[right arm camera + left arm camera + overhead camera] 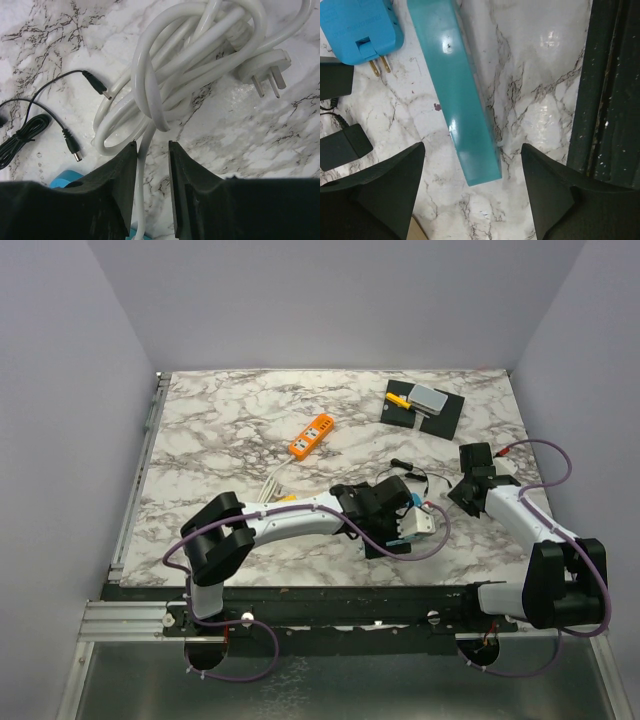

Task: Insert the plug
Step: Place the socket at the center of the board.

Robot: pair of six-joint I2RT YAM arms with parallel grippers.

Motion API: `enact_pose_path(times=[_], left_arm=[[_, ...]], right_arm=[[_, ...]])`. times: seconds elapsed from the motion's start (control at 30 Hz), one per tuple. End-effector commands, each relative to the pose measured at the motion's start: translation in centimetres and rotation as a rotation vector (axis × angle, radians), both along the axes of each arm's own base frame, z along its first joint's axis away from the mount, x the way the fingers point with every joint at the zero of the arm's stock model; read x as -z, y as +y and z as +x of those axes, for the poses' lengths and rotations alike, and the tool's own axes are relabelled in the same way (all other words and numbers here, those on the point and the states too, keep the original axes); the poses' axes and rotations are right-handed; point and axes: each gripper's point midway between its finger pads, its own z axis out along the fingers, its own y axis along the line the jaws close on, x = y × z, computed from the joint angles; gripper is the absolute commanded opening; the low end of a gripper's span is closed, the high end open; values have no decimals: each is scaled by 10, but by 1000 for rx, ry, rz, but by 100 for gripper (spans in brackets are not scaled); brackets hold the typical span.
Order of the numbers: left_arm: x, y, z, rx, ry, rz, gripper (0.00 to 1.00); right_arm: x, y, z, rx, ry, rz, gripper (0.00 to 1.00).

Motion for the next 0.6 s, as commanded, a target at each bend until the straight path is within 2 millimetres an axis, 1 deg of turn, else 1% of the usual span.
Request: enact_pose_path(times=[0.0, 0.07, 0.1, 0.17, 0.27, 0.4, 0.47, 0.57], left_arm=[[-14, -10, -14, -19, 9, -17, 81], [-4, -8, -16, -8, -19, 15, 84], [2, -6, -14, -10, -38, 32, 84], [13, -3, -2, -22, -96, 71, 82], [22, -2, 12, -36, -143, 109, 73], [27, -1, 26, -95, -104, 104, 62], [31, -2, 26, -117, -25, 85, 57], [37, -2, 24, -111, 73, 85, 42]], right_arm=[[-1, -7, -2, 23, 15, -40, 37], [-3, -7, -1, 23, 8, -42, 37], [-4, -8, 0, 26, 6, -42, 37], [-7, -8, 0, 28, -2, -44, 37], [-10, -9, 0, 30, -12, -46, 37], [-10, -13, -6, 32, -5, -66, 37], [-8, -14, -10, 30, 6, -75, 37], [-8, -16, -15, 29, 17, -88, 37]])
